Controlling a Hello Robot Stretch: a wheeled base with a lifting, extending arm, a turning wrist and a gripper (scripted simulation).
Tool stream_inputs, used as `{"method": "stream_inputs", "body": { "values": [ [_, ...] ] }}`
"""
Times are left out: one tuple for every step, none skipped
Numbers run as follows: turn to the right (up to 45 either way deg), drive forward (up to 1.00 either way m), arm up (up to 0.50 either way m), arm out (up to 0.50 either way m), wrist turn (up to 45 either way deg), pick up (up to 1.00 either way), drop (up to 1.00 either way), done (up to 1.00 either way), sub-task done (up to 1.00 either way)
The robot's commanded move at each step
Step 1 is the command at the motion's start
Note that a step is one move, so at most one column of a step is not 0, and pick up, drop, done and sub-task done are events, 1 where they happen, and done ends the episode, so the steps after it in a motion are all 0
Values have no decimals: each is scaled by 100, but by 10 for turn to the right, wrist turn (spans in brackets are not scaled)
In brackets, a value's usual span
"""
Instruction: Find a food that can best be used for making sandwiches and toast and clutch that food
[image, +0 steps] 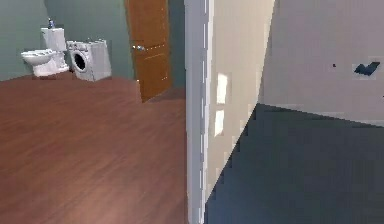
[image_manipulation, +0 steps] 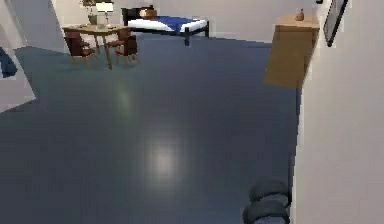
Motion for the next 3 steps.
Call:
{"method": "stream_inputs", "body": {
  "values": [
    [0, 25, 0, 0, 0, 0, 0, 0, 0],
    [180, 0, 0, 0, 0, 0, 0, 0, 0],
    [0, 5, 0, 0, 0, 0, 0, 0, 0]
  ]
}}
